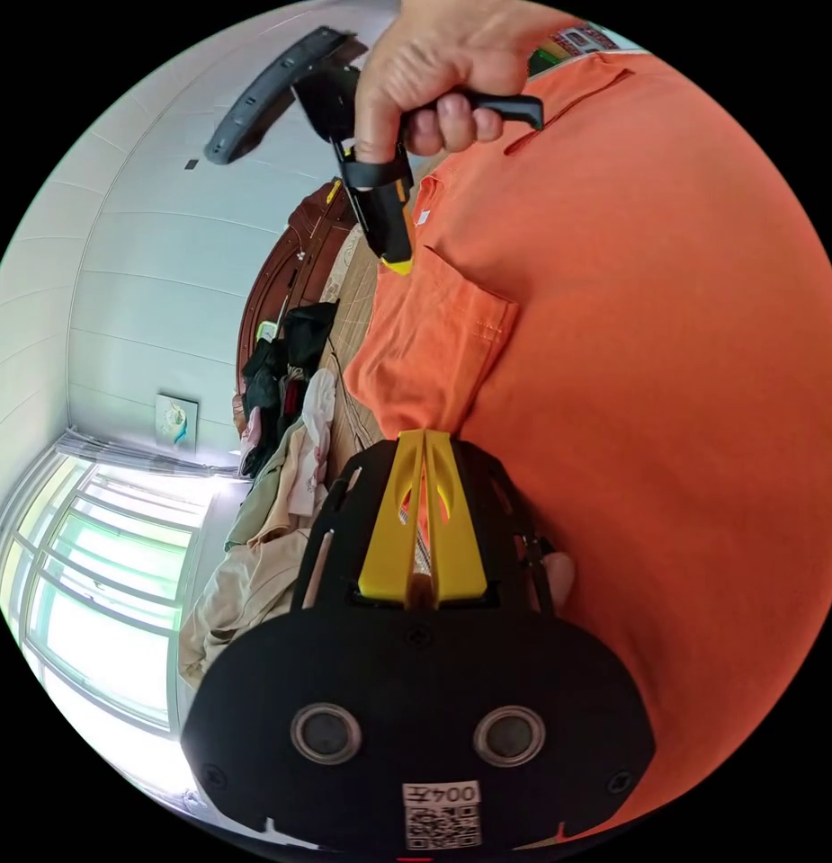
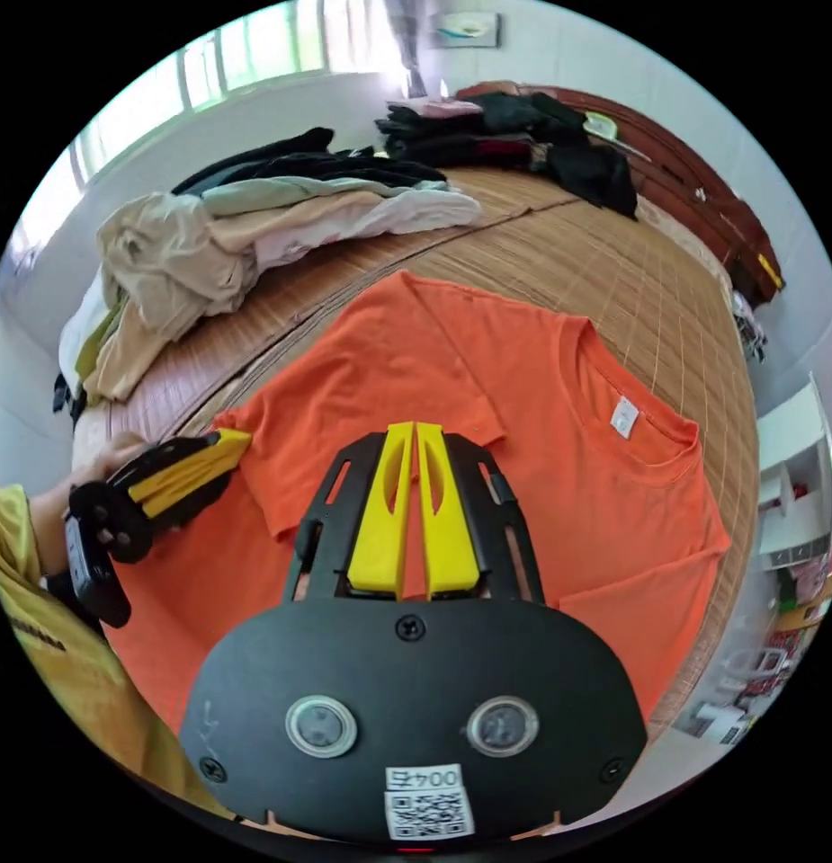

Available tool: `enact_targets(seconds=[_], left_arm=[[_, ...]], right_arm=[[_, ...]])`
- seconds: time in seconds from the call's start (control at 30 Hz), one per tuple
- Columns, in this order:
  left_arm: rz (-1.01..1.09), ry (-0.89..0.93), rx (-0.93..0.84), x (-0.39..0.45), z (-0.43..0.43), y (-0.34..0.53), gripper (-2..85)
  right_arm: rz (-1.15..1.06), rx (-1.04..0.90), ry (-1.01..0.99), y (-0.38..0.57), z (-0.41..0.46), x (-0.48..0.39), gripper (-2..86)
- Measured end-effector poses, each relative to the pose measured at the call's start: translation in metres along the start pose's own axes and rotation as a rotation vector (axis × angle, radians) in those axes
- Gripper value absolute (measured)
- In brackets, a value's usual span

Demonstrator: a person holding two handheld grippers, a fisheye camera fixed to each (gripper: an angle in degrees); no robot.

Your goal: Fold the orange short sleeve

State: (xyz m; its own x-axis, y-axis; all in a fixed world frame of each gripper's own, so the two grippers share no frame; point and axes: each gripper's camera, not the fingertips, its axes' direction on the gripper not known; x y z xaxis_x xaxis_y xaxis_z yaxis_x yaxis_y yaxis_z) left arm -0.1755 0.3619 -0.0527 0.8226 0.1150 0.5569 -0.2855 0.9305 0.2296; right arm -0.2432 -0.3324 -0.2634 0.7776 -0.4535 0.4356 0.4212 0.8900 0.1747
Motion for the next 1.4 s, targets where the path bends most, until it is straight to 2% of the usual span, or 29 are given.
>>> enact_targets(seconds=[0.1, 0.27, 0.33, 0.4, 0.53, 0.67, 0.83, 0.97, 1.1, 1.17, 1.27, 1.4], left_arm=[[0.0, 0.005, 0.002, -0.006, -0.001, -0.005, 0.9], [-0.139, 0.028, 0.035, -0.046, -0.007, -0.012, 0.9], [-0.158, 0.029, 0.024, -0.053, -0.001, -0.016, 0.9], [-0.061, 0.103, -0.036, -0.038, 0.017, -0.023, 0.9], [-0.002, 0.018, -0.008, -0.025, 0.017, -0.033, 0.8], [0.09, -0.003, -0.021, -0.026, 0.02, -0.05, 0.8], [0.113, 0.063, -0.038, -0.059, -0.038, -0.072, 0.8], [0.099, 0.2, -0.036, -0.061, -0.138, -0.069, 0.8], [0.121, 0.216, -0.095, -0.013, -0.2, -0.058, 0.8], [0.136, 0.242, -0.152, 0.01, -0.197, -0.058, 0.8], [0.057, 0.133, -0.162, 0.023, -0.188, -0.059, 0.7], [-0.065, 0.206, -0.22, -0.004, -0.162, -0.071, 0.5]], right_arm=[[-0.091, 0.093, -0.028, 0.015, -0.024, -0.053, -0.5], [-0.204, -0.091, 0.024, 0.029, 0.009, -0.123, -0.7], [-0.17, -0.036, 0.06, 0.035, 0.008, -0.134, -0.7], [-0.145, -0.023, 0.068, 0.036, 0.007, -0.141, -0.7], [-0.054, -0.037, 0.018, 0.042, -0.034, -0.148, -0.7], [0.057, -0.11, 0.03, 0.111, -0.093, -0.164, -0.6], [0.175, -0.239, 0.134, 0.216, -0.15, -0.197, -0.6], [0.203, -0.312, 0.258, 0.277, -0.162, -0.234, -0.7], [0.194, -0.27, 0.335, 0.303, -0.153, -0.264, -0.7], [0.237, -0.209, 0.378, 0.314, -0.151, -0.279, -0.7], [0.259, -0.147, 0.405, 0.331, -0.146, -0.293, -0.7], [0.304, -0.041, 0.381, 0.357, -0.143, -0.3, -0.7]])
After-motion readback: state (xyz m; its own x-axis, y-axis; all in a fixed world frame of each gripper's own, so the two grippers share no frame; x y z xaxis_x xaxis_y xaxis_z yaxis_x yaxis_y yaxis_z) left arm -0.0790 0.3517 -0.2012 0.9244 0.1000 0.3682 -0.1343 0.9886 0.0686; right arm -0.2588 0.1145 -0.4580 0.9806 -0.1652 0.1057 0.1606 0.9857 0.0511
